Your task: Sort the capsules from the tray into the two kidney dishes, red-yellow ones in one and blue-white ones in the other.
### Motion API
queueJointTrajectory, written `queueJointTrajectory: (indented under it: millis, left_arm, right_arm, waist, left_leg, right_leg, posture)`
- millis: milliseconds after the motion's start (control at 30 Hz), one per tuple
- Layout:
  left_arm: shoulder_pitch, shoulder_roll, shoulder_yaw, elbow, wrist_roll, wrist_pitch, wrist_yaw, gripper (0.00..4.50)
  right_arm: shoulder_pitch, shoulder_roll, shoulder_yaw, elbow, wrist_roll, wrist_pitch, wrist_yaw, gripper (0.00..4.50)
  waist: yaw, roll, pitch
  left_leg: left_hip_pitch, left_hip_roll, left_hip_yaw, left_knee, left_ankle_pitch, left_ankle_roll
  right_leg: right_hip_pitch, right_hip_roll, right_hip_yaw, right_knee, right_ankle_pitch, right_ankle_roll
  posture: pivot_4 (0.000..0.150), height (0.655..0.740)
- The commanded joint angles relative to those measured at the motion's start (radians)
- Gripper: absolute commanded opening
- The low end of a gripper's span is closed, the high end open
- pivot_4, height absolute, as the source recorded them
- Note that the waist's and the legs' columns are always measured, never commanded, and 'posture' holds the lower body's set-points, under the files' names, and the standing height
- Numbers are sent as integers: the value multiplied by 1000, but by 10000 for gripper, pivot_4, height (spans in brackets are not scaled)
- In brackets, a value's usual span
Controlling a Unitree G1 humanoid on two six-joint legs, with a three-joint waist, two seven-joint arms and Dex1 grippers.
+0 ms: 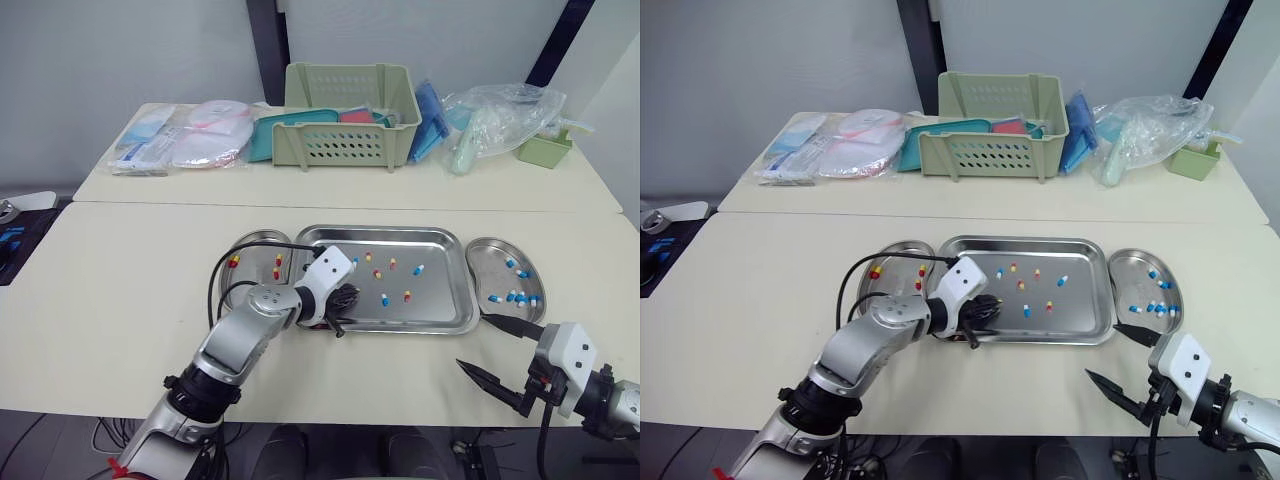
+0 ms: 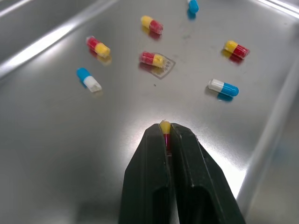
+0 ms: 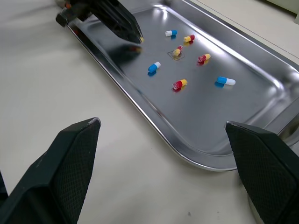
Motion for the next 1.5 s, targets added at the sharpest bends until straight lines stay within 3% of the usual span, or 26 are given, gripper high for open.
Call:
queueJointTrajectory:
  millis: [33,233,467,733,1067,1233,1500]
  left_arm:
    - [8,49,105,-133,-72,39,-39,198]
    - [100,198,321,-241,-182,100,-101,198]
    - [281,335,497,-273,-196,53,-120,198]
    - [357,352,558,-246,-177,-7,-87,198]
    - [331,322,580,-171,-176,-92,-54,198]
    - [310,334,581,-126,-176,-118,-61,12359]
    - [286,340,592,-111,-186,-145,-66,38143]
  right_arm:
    - [-38,-5,8,48,16,-116,79,45000]
    - [-146,-76,76,129,77,-97,220,45000]
    - [-257,-74,187,178,93,-92,297,45000]
    - [-315,-68,252,212,72,-118,321,45000]
    - [-340,-38,280,195,67,-118,271,45000]
    - [-359,-20,284,193,67,-119,238,45000]
    - [-367,-27,292,197,62,-122,240,45000]
  waist:
    - [0,0,0]
    - [-6,0,0]
    - [0,-1,1]
    - [1,-1,1]
    - [0,-1,1]
    - [0,-1,1]
    - [0,-1,1]
  left_leg:
    - [0,0,0,0,0,0]
    - [1,1,0,0,0,0]
    - [0,1,0,0,0,0]
    - [0,1,-1,0,0,0]
    - [0,1,-1,0,0,0]
    - [0,1,-1,0,0,0]
    - [0,1,-1,0,0,0]
  right_leg:
    - [0,0,0,0,0,0]
    - [0,0,0,0,0,0]
    - [0,0,0,-1,0,0]
    - [0,0,-1,0,0,0]
    - [-1,0,-1,0,0,0]
    - [-1,0,-1,0,0,0]
    - [-1,0,-1,0,0,0]
  posture:
    - [1500,7400]
    - [1500,7400]
    - [1500,7400]
    - [1500,7400]
    - [1500,7400]
    - [1500,7400]
    - [1500,7400]
